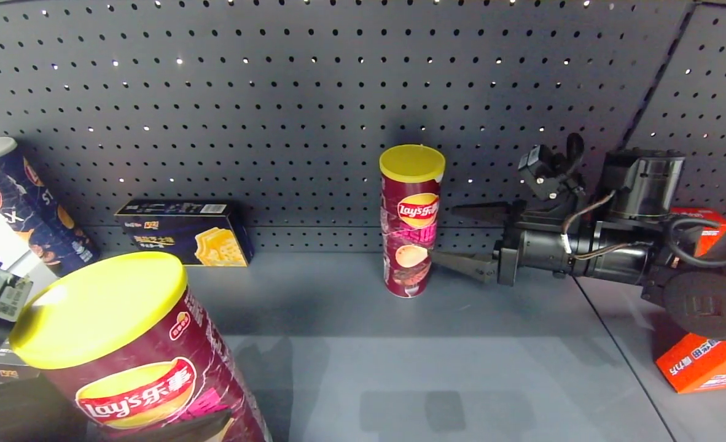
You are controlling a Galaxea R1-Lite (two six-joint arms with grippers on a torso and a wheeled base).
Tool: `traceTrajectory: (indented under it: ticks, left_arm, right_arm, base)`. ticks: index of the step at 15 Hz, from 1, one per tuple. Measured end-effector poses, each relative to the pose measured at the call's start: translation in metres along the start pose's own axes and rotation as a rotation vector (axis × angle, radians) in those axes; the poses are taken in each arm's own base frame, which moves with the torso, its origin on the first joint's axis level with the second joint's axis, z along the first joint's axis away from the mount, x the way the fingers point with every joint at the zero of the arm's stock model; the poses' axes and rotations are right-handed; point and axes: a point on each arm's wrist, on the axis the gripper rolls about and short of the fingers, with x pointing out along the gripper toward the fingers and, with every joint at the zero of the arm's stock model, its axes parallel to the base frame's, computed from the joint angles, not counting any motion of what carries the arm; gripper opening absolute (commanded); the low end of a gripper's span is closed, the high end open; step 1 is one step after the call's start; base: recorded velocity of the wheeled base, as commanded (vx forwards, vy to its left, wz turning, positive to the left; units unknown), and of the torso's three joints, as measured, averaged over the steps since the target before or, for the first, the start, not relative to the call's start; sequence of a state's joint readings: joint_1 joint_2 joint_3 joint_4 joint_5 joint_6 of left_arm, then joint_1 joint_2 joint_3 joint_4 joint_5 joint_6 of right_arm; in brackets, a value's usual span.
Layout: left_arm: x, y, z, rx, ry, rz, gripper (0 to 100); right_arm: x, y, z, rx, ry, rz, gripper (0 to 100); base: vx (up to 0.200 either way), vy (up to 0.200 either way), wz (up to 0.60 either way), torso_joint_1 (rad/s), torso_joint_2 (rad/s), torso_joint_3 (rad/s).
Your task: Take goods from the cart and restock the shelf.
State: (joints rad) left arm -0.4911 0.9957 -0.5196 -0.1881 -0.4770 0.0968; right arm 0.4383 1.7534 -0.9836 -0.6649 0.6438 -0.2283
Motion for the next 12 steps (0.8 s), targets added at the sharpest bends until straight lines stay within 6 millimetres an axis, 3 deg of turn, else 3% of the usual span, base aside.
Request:
traceTrajectory:
  ticks: [12]
  left_arm:
    - [-0.001,0.002,-0.001,-0.005,0.001,0.015,0]
  right_arm:
    - [0.034,-0.003,-0.025,0.033,0.04,0.057,100]
  base:
    - [0.0,0.0,0.0,0.0,0.0,0.0]
